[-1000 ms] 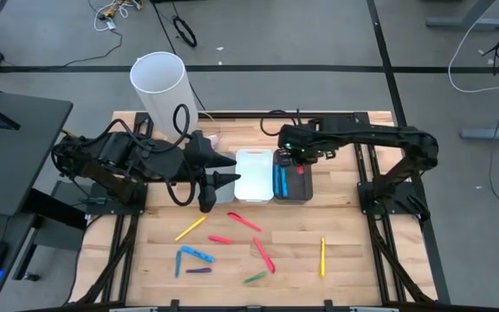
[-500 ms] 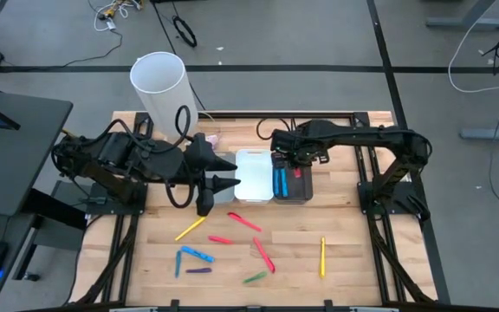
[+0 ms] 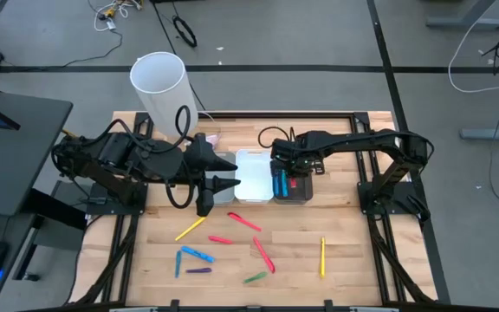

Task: Pick & Place Markers
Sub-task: Put the orange marker pen into the black bin

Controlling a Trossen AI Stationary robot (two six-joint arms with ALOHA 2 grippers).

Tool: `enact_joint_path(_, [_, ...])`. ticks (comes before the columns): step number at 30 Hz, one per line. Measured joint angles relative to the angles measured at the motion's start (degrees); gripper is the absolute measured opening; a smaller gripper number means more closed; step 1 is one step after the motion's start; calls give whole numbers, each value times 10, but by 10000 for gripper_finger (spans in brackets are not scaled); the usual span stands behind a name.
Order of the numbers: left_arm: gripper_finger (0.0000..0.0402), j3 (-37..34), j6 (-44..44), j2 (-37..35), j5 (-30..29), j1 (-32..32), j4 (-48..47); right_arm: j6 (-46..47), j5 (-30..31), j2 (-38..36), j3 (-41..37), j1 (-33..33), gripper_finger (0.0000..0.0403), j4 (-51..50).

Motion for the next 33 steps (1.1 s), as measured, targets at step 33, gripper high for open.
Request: enact_joint_path(33, [178, 0, 6, 0, 2, 0, -9, -2, -31, 81, -43, -5, 49, 83])
